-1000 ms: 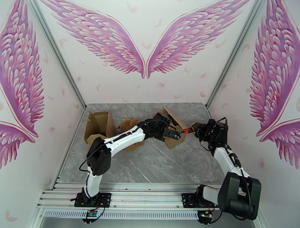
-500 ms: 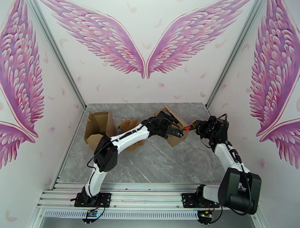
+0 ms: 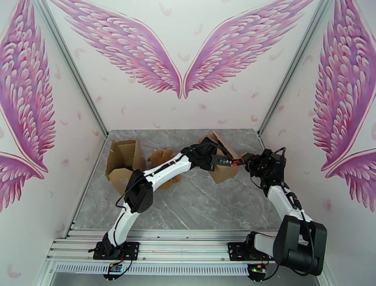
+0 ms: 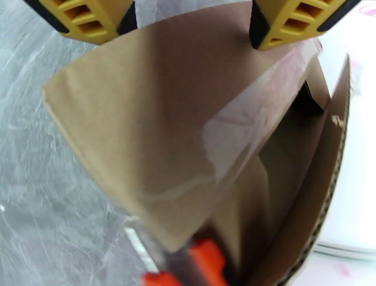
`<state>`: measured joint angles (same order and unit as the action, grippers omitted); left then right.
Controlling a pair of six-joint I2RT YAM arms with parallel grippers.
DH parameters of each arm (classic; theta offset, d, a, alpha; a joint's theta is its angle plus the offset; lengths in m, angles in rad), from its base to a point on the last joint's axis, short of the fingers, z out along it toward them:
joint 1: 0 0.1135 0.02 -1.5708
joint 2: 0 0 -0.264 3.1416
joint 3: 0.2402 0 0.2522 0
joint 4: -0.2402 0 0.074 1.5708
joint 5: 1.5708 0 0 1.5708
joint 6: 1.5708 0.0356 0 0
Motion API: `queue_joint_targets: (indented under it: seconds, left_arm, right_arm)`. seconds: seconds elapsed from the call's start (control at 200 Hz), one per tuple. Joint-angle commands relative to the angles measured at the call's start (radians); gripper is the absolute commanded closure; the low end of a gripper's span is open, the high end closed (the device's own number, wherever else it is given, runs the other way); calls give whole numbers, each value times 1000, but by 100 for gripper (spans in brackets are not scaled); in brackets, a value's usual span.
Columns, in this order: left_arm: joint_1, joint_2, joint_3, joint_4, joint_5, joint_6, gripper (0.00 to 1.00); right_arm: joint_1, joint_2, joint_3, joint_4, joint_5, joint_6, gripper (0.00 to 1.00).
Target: Unpack the express box
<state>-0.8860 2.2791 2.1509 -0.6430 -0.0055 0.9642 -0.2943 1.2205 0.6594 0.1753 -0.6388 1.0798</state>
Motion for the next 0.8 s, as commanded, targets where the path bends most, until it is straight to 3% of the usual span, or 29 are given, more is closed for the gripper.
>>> queue_joint_targets:
  seconds: [0.0,0.42,0.665,0.8]
  left_arm:
    - [-5,28,95,14,13,-140,35]
    - [1,8,78,-36,-39,-191,32]
    - [13,-175,-167,76,-31,-205,24]
    - [19,-280,-292,126,-34,-237,22]
  right_arm:
    - [30,-66,-61,31,-10,43,100]
    - [30,-190,-52,-70,57,39,100]
    - [29,-237,-15,-110,16,36,100]
    - [28,-327,13,-218,-4,4,100]
